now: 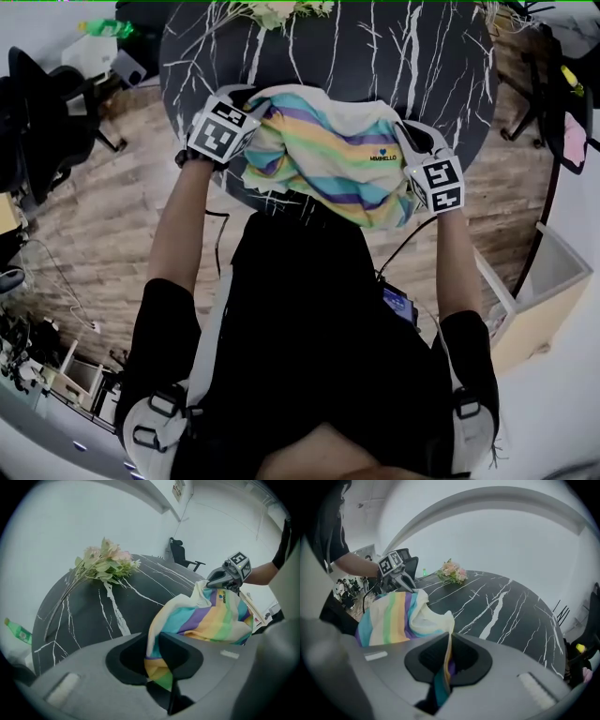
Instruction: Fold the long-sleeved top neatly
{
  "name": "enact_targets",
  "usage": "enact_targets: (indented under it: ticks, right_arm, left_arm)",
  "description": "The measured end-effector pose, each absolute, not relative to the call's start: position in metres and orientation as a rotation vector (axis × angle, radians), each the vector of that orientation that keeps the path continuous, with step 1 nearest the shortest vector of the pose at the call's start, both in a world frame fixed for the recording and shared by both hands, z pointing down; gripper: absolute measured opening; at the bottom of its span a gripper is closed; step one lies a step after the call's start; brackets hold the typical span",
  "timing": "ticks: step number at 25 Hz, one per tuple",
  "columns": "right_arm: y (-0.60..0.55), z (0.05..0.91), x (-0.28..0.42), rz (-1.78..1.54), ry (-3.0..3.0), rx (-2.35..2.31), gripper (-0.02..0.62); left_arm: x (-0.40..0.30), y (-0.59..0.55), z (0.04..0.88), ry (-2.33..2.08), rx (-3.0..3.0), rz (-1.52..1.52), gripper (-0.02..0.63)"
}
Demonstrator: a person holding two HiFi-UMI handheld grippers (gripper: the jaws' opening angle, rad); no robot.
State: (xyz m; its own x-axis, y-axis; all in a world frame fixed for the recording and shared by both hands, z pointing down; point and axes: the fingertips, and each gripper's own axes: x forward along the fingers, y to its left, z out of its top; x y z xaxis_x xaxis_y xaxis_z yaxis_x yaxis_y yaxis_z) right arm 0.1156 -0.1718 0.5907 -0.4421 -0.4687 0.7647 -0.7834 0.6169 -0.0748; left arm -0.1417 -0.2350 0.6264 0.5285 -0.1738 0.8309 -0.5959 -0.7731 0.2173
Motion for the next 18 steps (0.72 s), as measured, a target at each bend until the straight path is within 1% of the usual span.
enact_targets:
  ticks: [2, 9, 18]
  right_arm:
    - [-0.17, 0.588, 0.118, 0.551, -2.116, 0.996, 0.015]
    - [-0.158, 0.568, 0.136, 0.483, -2.139, 1.057, 0.015]
    - [-0.126, 0.528, 0.156, 0.263, -2.181, 1.153, 0.015]
  left_arm:
    - [-0.141, -0.229, 0.628, -0.602, 2.272, 1.168, 0.035]
    - [-0.139, -0.21, 0.598, -0.7, 2.296, 1.053, 0.023]
    - [-0.135, -0.168, 0.545, -0.903, 2.395, 0.993, 0.02]
